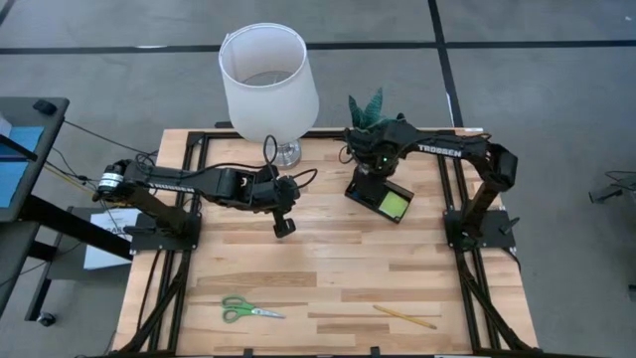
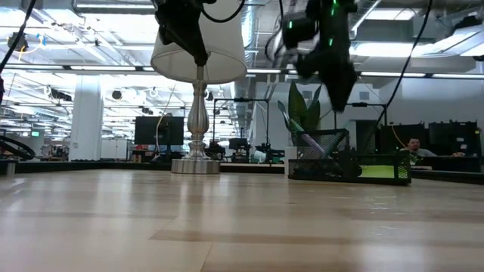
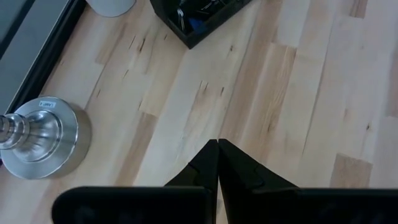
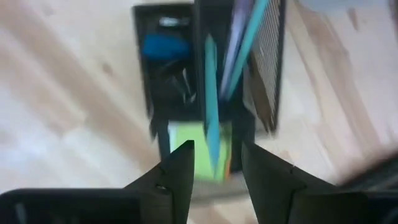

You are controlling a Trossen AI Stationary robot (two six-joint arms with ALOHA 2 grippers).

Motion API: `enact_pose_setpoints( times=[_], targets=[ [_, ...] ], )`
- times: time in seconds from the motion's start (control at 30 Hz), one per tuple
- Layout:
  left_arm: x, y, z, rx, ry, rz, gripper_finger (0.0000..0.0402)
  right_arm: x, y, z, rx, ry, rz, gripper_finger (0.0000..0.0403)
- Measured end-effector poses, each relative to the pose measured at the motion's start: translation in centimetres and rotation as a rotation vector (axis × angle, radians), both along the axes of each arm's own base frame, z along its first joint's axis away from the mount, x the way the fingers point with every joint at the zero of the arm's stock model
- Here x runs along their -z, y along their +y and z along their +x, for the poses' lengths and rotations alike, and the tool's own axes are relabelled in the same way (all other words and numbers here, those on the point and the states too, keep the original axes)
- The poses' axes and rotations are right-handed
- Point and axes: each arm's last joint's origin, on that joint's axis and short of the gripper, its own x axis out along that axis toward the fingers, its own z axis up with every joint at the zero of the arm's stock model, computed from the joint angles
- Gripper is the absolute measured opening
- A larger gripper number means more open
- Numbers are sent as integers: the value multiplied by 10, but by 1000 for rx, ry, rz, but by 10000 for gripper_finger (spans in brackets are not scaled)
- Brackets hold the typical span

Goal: Pick and place office supplies into organizer
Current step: Put the yellow pencil into the black organizer

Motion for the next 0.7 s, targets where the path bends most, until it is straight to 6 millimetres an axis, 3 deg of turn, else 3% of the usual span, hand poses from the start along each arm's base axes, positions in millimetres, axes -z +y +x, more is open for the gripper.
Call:
enact_pose_setpoints(
  times=[0.1, 0.23, 0.4, 0.53, 0.7],
  targets=[
    [0, 0, 0, 11, 4, 8, 0, -39, 15, -6, -19, -23, -25, 121],
    [0, 0, 0, -7, -4, -5, 0, -92, 48, -22, 4, -205, -125, 117],
    [0, -1, 0, -18, -13, -58, 0, -141, 103, -72, 46, -505, -237, 119],
    [0, -2, 1, 11, -11, -68, 0, -141, 147, -109, 6, -724, -365, 118],
    [0, 3, 1, 10, -8, -57, 0, -95, 200, -129, -45, -966, -247, 118]
  ],
)
